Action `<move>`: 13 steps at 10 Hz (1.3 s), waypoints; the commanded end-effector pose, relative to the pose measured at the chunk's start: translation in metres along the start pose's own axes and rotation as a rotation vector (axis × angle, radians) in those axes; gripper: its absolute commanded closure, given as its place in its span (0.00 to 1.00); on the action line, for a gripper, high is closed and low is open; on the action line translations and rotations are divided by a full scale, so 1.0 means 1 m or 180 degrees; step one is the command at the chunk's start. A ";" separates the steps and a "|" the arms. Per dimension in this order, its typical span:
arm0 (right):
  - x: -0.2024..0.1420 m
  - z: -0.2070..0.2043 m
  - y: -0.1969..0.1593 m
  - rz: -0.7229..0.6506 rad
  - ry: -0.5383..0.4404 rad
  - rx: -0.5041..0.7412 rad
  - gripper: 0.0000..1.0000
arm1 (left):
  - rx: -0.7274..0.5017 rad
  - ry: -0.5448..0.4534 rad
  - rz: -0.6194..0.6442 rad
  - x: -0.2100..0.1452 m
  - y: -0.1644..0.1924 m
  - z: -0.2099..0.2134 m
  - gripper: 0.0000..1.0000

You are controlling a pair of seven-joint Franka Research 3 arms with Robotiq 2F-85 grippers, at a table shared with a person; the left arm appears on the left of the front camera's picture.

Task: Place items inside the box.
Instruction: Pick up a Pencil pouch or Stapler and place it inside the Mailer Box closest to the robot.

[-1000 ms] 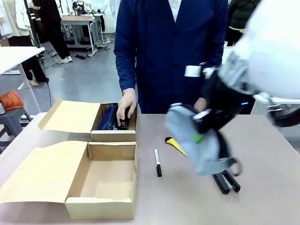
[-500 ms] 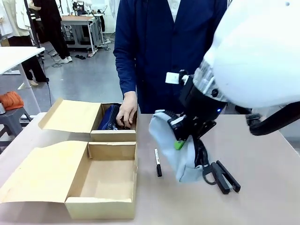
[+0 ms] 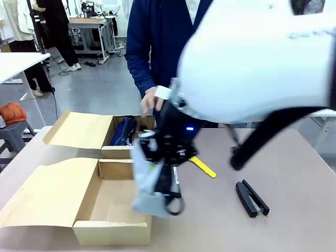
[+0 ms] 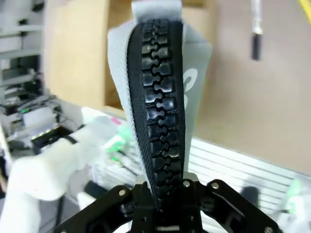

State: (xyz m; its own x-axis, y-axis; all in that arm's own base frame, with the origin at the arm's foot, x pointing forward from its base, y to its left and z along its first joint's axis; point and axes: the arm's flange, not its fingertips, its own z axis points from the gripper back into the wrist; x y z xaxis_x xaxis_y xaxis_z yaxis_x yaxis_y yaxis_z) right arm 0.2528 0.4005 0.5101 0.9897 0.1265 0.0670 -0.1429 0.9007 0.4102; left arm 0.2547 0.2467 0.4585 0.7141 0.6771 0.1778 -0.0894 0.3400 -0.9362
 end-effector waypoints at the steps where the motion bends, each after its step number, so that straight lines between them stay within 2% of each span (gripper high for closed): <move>1: 0.028 -0.035 0.047 -0.0047 -0.0030 0.0070 0.94 | -0.0057 -0.0022 -0.0053 0.000 0.000 -0.001 0.00; 3: 0.036 -0.068 0.073 0.0076 0.0047 0.0020 0.94 | -0.0057 -0.0022 -0.0053 0.000 0.000 -0.001 0.00; 5: 0.052 -0.104 0.080 -0.0029 -0.0108 -0.0202 0.94 | -0.0057 -0.0022 -0.0053 0.000 0.000 -0.001 0.00; 8: 0.066 -0.141 0.074 -0.0171 -0.0170 -0.0252 0.94 | -0.0057 -0.0022 -0.0053 0.000 0.000 -0.001 0.00; 13: 0.083 -0.189 0.064 -0.0240 -0.0036 -0.0485 0.94 | -0.0057 -0.0022 -0.0053 0.000 0.000 -0.001 0.00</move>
State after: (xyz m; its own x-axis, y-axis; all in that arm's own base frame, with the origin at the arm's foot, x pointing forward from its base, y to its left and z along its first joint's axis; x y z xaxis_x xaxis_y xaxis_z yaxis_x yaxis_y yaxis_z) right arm 0.3233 0.5309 0.3696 0.9964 0.0790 0.0318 -0.0849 0.9511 0.2969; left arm 0.2548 0.2469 0.4583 0.7139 0.6772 0.1783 -0.0891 0.3403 -0.9361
